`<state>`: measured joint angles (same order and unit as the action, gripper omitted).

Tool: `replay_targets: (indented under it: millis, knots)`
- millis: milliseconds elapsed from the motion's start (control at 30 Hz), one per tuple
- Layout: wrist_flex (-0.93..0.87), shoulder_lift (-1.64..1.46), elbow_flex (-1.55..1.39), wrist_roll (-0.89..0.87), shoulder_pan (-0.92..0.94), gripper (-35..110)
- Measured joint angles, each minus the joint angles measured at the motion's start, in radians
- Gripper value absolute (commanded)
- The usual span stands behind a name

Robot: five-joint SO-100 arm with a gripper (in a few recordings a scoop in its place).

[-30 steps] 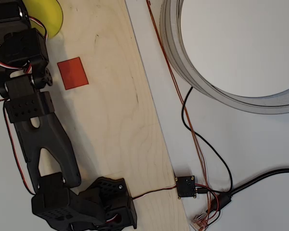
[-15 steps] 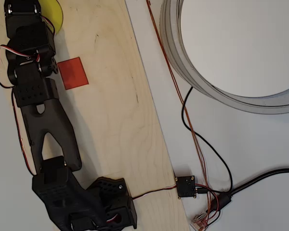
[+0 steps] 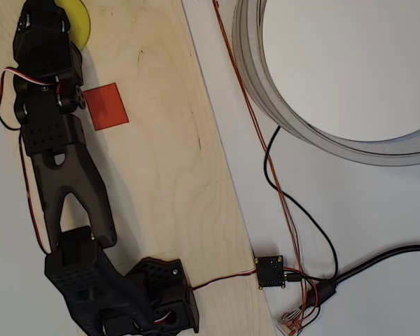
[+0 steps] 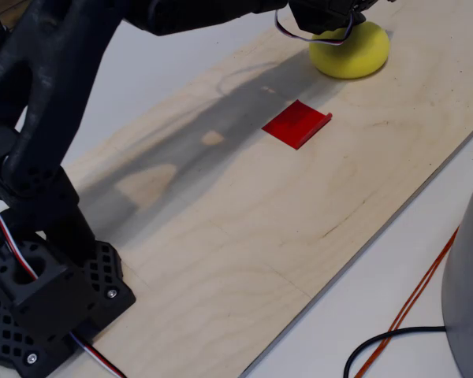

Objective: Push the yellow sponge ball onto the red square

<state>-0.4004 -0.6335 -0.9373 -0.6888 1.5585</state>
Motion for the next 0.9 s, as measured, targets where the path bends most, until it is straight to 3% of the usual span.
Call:
replay_targets:
  millis: [433,900]
  knots:
    - [-0.149,-0.041,-0.034,-0.054,0.008,20]
    - [-0.155,-0.181,-0.242,-0.086,0.023,20]
